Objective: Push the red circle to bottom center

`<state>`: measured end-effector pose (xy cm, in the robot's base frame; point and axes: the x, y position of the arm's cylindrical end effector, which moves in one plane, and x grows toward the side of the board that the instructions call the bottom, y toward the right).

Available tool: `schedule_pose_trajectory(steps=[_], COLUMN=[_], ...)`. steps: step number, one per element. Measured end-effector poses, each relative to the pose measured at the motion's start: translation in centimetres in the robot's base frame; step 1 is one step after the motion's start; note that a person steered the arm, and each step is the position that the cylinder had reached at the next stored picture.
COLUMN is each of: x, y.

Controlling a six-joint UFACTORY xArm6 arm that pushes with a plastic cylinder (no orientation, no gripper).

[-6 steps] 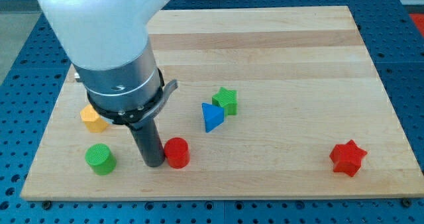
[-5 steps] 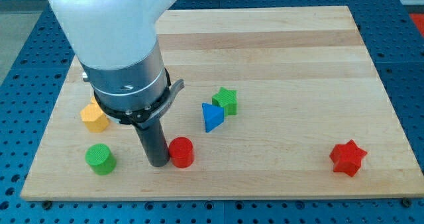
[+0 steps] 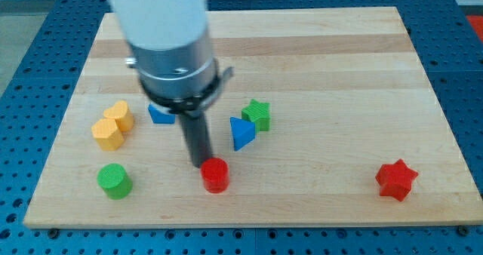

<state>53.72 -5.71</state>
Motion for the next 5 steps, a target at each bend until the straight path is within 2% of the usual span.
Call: schedule_pose_trajectory(steps=[5], x=[0.21], y=[0.66])
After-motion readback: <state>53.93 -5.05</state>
